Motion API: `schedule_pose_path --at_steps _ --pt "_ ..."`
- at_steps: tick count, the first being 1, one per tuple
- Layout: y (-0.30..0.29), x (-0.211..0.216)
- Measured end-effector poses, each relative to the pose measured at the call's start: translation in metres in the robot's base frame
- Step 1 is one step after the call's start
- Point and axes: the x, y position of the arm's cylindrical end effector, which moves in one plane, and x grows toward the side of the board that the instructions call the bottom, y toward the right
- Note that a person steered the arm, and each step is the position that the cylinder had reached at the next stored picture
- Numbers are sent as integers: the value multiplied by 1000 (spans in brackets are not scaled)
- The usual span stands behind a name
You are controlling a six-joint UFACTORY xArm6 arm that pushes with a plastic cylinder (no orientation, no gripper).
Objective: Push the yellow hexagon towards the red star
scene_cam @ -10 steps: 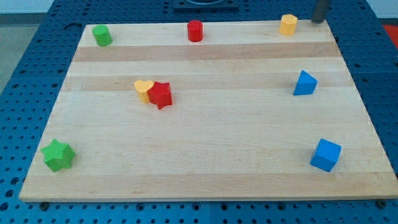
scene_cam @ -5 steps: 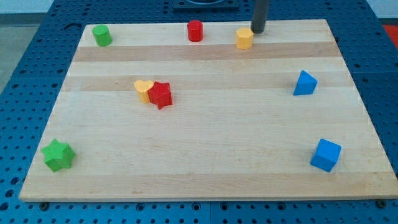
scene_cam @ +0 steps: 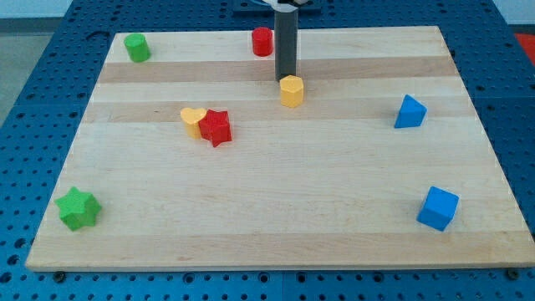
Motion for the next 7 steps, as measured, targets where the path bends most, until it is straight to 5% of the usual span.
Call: schedule_pose_path --at_steps 2,4,7 --pt "88 -1" --pt "-13 27" --pt "-41 26"
